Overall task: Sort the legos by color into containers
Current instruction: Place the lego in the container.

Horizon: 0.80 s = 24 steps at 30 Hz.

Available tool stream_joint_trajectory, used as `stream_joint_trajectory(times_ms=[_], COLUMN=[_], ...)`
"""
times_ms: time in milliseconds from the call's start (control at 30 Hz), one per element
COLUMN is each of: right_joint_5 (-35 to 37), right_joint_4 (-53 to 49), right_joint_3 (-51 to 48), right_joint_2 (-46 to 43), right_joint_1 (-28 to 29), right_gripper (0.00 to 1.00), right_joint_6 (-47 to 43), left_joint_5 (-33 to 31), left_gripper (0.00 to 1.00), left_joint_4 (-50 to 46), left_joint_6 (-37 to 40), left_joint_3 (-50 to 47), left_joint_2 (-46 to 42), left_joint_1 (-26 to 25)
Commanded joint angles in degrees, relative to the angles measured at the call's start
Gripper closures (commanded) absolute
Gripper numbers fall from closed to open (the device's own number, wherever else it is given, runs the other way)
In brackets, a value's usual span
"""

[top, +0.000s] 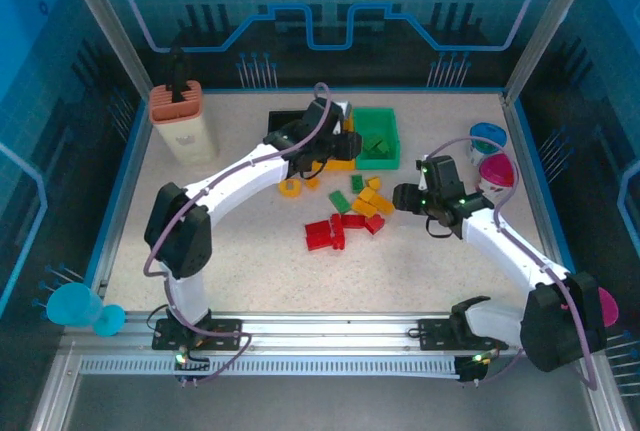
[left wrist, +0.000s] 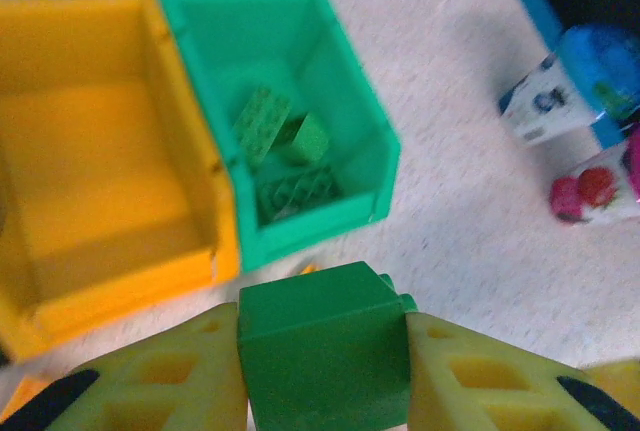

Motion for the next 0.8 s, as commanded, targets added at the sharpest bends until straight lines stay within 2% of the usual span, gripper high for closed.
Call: stream_joint_trajectory(times_ms=[0, 400, 600, 667, 700, 767], right_joint_5=[-1.20, -2.27, -2.27, -2.52, -2.57, -2.70], right_joint_4=[1.35, 0.94, 0.19, -0.04, -0.13, -0.32], right_joint_3=[-1.43, -2.83, -2.54, -2.33, -2.22, -2.08], right_joint_2=[-2.14, -5.15, -6.15, -6.29, -6.33, -6.57], right_joint_1=[-0.73, -0.73, -0.72, -0.73, -0.68, -0.71], right_gripper=[0.40, 0.42, 0.42, 0.42, 0.42, 0.42], right_joint_6=[1.39, 2.53, 2.31, 2.26, 2.22, 2.02], left_joint_5=[4.39, 6.82, 4.40, 4.47, 4.60, 5.26], left_gripper=[0.62, 0.61, 0.61, 0.56, 0.50, 0.27], left_joint_4=[2.66, 2.29, -2.56, -4.24, -5.27, -6.21], left_joint_6=[1.45, 2.41, 4.08, 4.42, 4.37, 4.14], left_joint_3=[5.50, 22.18, 30.18, 32.93, 34.04, 35.34], left_joint_2=[5.51, 19.04, 25.03, 26.66, 27.10, 26.99], left_joint_1=[1.67, 2.75, 2.94, 3.14, 3.13, 3.34])
